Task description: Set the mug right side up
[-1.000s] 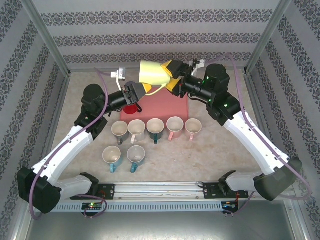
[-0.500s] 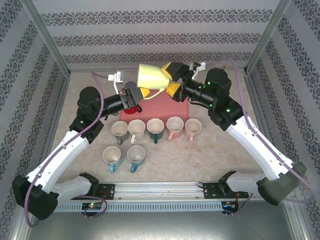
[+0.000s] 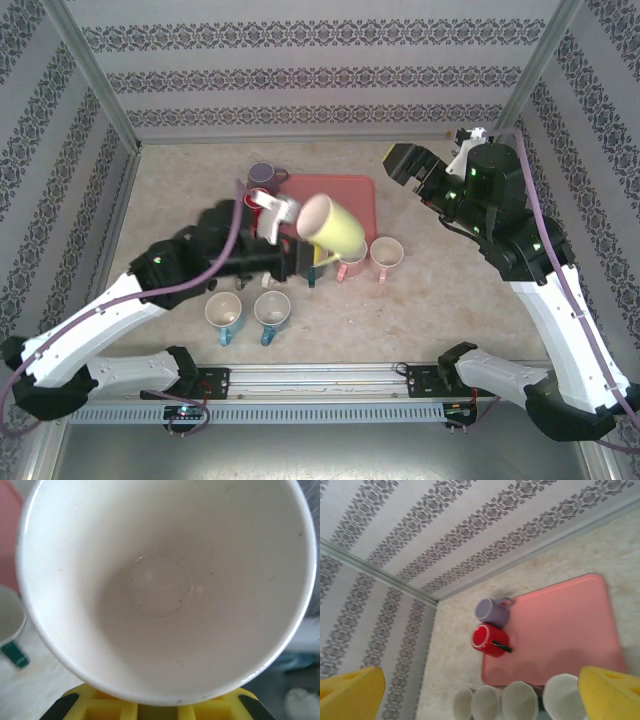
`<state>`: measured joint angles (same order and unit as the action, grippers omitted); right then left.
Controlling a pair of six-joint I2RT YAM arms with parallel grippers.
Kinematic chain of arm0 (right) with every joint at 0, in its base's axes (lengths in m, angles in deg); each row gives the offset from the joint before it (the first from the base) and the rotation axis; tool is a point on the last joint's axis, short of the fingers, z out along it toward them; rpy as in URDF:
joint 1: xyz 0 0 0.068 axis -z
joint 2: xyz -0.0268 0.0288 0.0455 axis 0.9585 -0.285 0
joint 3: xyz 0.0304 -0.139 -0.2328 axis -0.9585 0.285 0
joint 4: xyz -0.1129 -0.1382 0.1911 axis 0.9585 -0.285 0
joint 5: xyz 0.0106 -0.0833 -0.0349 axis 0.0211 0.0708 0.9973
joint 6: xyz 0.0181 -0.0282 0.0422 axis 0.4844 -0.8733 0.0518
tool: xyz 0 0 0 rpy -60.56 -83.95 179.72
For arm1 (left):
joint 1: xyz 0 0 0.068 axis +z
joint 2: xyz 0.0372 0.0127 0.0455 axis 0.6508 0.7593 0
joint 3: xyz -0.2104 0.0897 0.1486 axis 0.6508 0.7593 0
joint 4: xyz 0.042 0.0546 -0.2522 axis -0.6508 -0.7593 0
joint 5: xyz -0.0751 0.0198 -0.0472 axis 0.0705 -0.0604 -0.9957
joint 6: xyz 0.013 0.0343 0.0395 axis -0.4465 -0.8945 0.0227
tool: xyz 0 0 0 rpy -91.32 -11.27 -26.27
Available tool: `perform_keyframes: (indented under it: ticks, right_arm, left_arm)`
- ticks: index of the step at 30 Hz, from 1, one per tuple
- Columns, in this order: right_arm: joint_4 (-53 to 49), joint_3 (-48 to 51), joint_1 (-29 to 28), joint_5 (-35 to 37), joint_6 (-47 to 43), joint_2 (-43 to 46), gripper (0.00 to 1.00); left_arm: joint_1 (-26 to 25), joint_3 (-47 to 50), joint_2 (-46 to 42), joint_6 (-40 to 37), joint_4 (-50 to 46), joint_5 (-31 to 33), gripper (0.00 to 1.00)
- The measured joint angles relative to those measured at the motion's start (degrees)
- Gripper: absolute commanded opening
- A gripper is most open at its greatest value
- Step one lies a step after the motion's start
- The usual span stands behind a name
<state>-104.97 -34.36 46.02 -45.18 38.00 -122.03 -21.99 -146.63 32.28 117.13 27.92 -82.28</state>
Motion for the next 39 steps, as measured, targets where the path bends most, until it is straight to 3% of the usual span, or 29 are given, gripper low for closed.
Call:
perform_keyframes:
  ticks: [4,7,14,22,39]
  right_arm:
    - [-2.5,1.2,-2.9,2.8,-3.1,1.2,0.98]
    - [-4.0,2.7,-5.7,5.3,-4.5,1.9,0.98]
    - [-5.7,7.7,-10.4,10.0,-4.4,2.3,0.98]
    - [-5.4,14.7,-10.6,11.1,0.1,3.8,0.98]
    - [-1.6,15.3,-10.7,10.5,0.2,-0.2,0.98]
  left_arm:
    - [-7.3,0.1,7.8,-0.3,-6.6,6.8,0.03]
    - [-9.2,2.1,11.0,0.2,-7.7,9.4,0.0]
    - [-9.6,5.3,14.7,3.4,-7.8,13.7,0.0]
    - [-10.5,12.6,16.8,7.2,-3.9,15.3,0.01]
    - [-10.4,19.1,17.1,13.1,1.4,17.9,0.05]
